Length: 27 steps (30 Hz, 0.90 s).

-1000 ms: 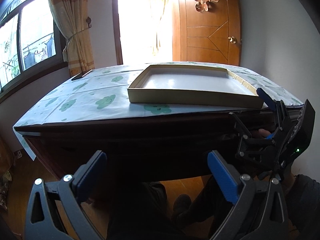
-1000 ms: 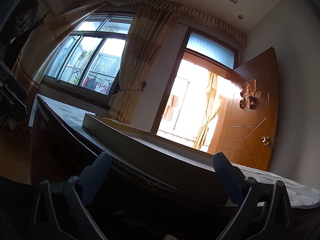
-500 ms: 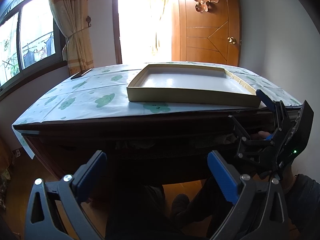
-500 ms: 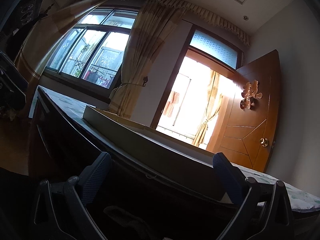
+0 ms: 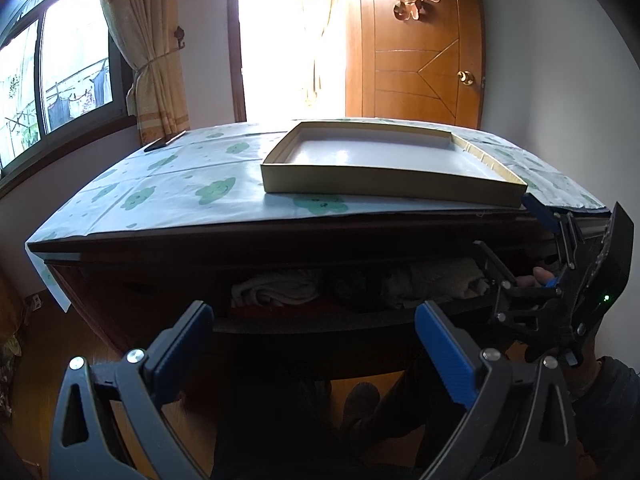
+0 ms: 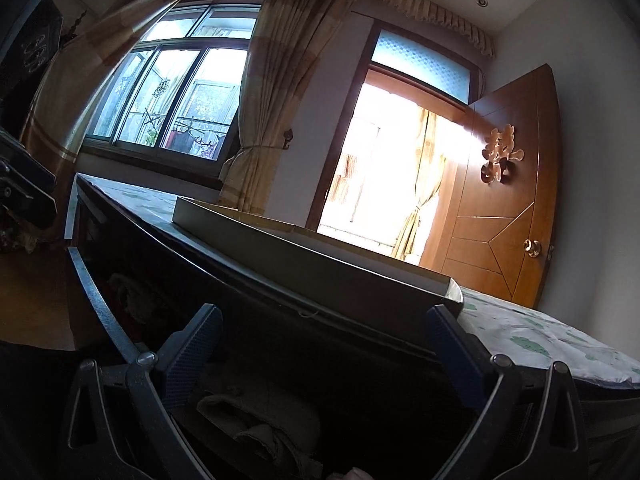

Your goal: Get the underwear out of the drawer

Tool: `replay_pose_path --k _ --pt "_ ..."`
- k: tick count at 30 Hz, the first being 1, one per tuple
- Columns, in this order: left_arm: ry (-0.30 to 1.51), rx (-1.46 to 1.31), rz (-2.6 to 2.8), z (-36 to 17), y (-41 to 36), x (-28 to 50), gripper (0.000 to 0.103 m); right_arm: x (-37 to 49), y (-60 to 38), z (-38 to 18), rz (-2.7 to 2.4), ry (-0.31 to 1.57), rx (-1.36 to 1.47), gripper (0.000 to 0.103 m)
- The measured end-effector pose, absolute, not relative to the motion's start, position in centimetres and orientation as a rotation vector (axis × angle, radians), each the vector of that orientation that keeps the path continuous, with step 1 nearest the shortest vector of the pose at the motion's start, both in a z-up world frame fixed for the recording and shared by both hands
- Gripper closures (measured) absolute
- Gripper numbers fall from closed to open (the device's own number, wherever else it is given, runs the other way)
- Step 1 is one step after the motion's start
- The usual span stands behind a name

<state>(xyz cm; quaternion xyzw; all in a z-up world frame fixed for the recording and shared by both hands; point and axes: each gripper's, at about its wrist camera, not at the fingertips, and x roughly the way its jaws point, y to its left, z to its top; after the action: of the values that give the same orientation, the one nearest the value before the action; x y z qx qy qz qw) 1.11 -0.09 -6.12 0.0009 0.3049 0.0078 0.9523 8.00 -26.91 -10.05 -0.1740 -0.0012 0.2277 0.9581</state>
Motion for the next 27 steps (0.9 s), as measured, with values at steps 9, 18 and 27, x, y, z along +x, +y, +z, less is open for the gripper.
replay_pose_path --k 9,18,27 --pt "0.627 -0.003 0.011 -6.4 0.3 0.8 0.000 7.4 -26.9 -10.1 0.452 0.075 -0.327 0.001" --pt "0.636 -0.001 0.008 -6.6 0.1 0.8 0.000 6.0 -27.1 -9.9 0.450 0.116 -0.318 0.001" --pt "0.644 0.005 -0.001 -6.6 -0.2 0.6 0.000 4.9 -27.4 -9.5 0.460 0.169 -0.303 0.001"
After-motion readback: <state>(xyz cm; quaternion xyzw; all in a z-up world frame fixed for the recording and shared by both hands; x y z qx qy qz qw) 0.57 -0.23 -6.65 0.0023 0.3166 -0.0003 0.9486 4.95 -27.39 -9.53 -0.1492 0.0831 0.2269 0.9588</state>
